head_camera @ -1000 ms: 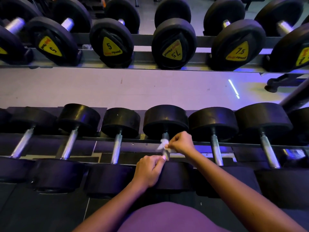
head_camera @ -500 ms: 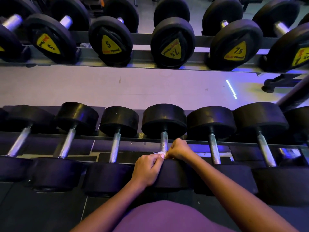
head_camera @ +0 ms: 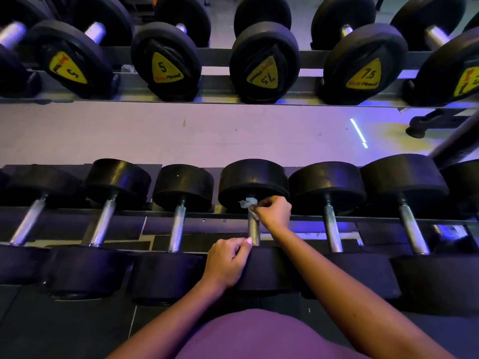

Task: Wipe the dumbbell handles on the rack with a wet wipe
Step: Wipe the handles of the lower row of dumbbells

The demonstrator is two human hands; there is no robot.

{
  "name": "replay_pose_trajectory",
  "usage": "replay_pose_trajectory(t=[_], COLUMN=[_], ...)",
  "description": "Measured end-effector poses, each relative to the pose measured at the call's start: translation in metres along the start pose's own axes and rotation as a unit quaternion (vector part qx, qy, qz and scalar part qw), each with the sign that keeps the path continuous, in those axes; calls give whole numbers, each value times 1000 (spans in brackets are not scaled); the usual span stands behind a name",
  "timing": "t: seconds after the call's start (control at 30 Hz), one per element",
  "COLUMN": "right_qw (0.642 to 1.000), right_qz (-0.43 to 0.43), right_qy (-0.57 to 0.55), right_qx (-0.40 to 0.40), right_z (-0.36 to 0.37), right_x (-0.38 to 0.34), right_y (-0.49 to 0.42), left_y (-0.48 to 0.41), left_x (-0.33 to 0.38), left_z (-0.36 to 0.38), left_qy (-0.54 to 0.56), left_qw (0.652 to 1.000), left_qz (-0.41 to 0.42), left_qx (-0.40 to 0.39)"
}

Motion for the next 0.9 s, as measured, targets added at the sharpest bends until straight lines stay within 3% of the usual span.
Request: replay_pose_trajectory(t=[0.9], right_qw=[999], right_qz=[-41], right_qy=[-5], right_qx=[4], right_z=[2], right_x=[-6], right_y=[1], left_y=[0], left_x=[2], left_z=[1], left_qy=[3], left_qw=[1000], left_qz=[4], left_qx=[-3])
Point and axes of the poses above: each hand's wrist, its own y-axis away from the middle knuckle, its own z-axis out of the palm, x = y × z, the point moved 9 cm from there along -y, towards the middle knuckle, and after that the axes turned 11 degrees about -y, right-handed, at the moved point
